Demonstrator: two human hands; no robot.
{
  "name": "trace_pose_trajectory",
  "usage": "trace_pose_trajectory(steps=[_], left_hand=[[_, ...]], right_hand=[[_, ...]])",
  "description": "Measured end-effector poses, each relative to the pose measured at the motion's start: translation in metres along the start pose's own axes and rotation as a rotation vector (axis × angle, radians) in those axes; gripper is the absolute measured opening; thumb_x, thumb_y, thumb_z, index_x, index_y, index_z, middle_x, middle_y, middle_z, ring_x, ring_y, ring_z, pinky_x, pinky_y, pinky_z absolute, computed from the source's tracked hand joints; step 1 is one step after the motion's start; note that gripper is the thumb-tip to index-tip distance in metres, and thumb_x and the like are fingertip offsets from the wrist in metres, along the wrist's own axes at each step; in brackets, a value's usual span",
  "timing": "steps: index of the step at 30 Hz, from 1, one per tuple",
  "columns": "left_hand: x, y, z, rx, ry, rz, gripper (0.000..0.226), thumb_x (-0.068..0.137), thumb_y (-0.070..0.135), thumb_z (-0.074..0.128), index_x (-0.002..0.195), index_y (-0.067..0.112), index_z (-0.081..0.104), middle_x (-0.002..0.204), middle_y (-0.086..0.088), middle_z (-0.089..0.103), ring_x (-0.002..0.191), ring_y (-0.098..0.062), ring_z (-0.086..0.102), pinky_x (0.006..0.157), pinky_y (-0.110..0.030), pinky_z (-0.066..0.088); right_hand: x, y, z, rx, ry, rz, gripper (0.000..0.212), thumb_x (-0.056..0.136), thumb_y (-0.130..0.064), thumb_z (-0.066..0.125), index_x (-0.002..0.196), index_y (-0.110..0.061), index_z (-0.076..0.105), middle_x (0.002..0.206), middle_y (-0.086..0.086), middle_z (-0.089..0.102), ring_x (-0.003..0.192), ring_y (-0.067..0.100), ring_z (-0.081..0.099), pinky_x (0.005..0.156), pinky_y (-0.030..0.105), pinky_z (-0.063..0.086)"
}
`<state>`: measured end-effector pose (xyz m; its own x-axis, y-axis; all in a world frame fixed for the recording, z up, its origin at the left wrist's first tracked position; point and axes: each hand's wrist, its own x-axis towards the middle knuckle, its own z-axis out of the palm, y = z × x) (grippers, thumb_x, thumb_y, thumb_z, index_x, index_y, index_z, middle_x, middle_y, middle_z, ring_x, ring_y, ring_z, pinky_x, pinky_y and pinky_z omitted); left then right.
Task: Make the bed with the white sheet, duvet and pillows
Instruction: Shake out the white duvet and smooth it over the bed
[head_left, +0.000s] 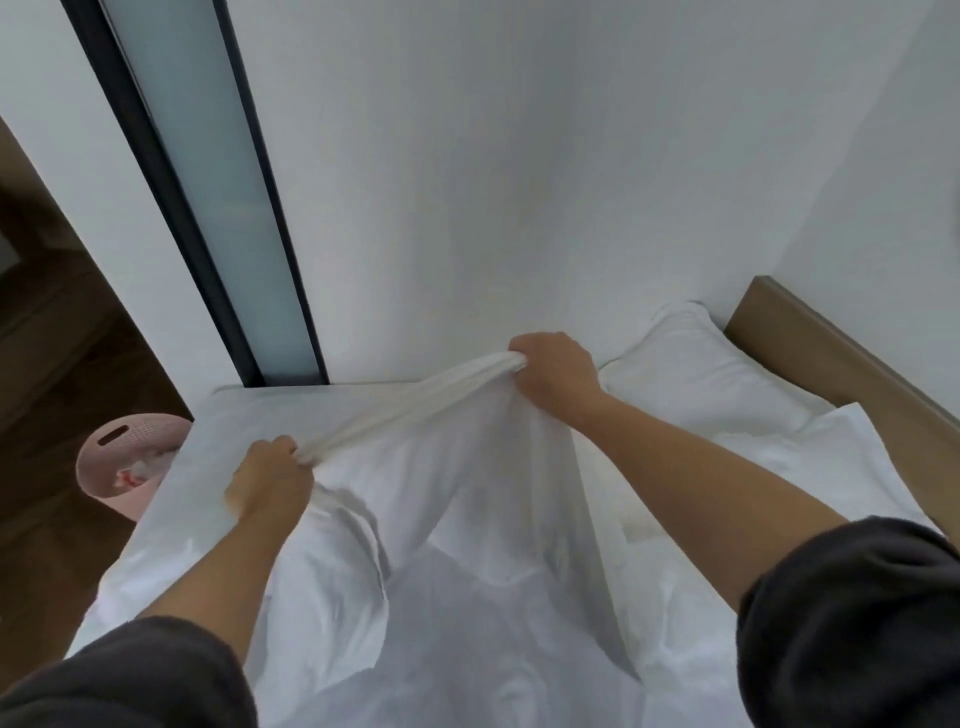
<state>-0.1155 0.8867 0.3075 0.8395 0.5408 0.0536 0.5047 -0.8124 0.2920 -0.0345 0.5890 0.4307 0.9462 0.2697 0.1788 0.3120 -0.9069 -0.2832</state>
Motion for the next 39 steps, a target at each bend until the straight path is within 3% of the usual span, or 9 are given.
trace_pose_trajectory(steps=[5,7,10,12,16,19,23,32,39], left_hand=[[0.016,0.011,-0.011,-0.407,-0.106,-0.103,0.020,0.095,0.013,0.043,0.091,0.004,0.060,0.105,-0.022,0.063,0.094,-0.037,0.056,0.075,-0.033,0.035],[0.009,0.033,-0.020,-0.526,-0.137,-0.100,0.023,0.095,0.016,0.043,0.096,0.004,0.063,0.100,-0.019,0.063,0.090,-0.033,0.055,0.074,-0.032,0.037],[0.002,0.068,-0.042,-0.557,-0.193,0.130,0.023,0.092,0.029,0.045,0.084,0.014,0.062,0.085,-0.006,0.062,0.083,-0.029,0.057,0.068,-0.031,0.041],[-0.001,0.090,-0.059,-0.520,-0.290,0.379,0.025,0.080,0.042,0.046,0.072,0.022,0.059,0.074,0.002,0.061,0.073,-0.021,0.057,0.059,-0.029,0.040],[0.006,0.100,-0.068,-0.138,-0.299,0.661,0.029,0.073,0.054,0.066,0.078,0.031,0.048,0.075,0.011,0.057,0.071,-0.015,0.054,0.057,-0.027,0.038],[0.026,0.073,-0.046,0.190,-0.077,0.534,0.020,0.086,0.026,0.058,0.101,0.020,0.046,0.091,-0.001,0.059,0.080,-0.024,0.057,0.063,-0.031,0.040],[0.029,0.018,-0.012,0.134,-0.060,0.178,0.017,0.093,0.012,0.044,0.107,0.014,0.054,0.106,-0.010,0.050,0.094,-0.029,0.056,0.070,-0.034,0.045],[0.058,-0.002,-0.015,-0.477,-0.122,0.024,0.022,0.086,0.000,0.043,0.074,0.009,0.059,0.071,-0.004,0.055,0.069,-0.024,0.047,0.055,-0.026,0.033],[0.065,-0.032,0.009,0.070,-0.324,0.257,0.017,0.086,0.016,0.041,0.081,0.022,0.056,0.084,0.002,0.061,0.078,-0.020,0.057,0.071,-0.033,0.047]], right_hand=[[0.003,0.015,0.010,0.039,-0.040,0.135,0.015,0.083,-0.009,0.047,0.076,-0.021,0.052,0.099,0.012,0.066,0.098,0.034,0.061,0.074,0.033,0.042],[0.005,0.016,0.018,0.111,-0.065,0.147,0.017,0.084,-0.008,0.049,0.095,-0.020,0.054,0.102,0.015,0.065,0.099,0.036,0.061,0.073,0.032,0.041],[-0.001,-0.010,0.040,0.220,-0.244,0.037,0.083,0.079,-0.011,0.063,0.150,-0.021,0.021,0.124,0.017,0.059,0.108,0.037,0.059,0.085,0.037,0.048],[-0.005,-0.033,0.062,0.347,-0.306,0.066,0.105,0.076,-0.019,0.071,0.155,-0.028,0.002,0.123,0.013,0.058,0.105,0.034,0.060,0.084,0.036,0.049],[0.000,-0.043,0.077,0.201,-0.216,0.162,0.040,0.083,-0.032,0.063,0.120,-0.018,0.058,0.110,0.008,0.065,0.103,0.029,0.062,0.077,0.030,0.045],[0.001,-0.044,0.071,0.176,-0.124,0.118,0.005,0.079,-0.014,0.051,0.077,-0.016,0.055,0.081,0.004,0.060,0.080,0.030,0.058,0.060,0.029,0.037],[0.009,-0.043,0.063,0.139,-0.069,0.046,0.009,0.075,-0.010,0.051,0.073,-0.018,0.046,0.071,0.000,0.053,0.069,0.027,0.050,0.060,0.030,0.033],[0.011,-0.007,0.088,0.069,-0.044,0.268,0.012,0.087,-0.011,0.049,0.098,-0.015,0.049,0.093,0.002,0.045,0.077,0.025,0.047,0.067,0.032,0.036],[-0.014,0.004,0.137,0.235,-0.251,0.366,0.025,0.085,-0.005,0.045,0.064,-0.018,0.043,0.073,0.002,0.052,0.079,0.027,0.052,0.066,0.029,0.036]])
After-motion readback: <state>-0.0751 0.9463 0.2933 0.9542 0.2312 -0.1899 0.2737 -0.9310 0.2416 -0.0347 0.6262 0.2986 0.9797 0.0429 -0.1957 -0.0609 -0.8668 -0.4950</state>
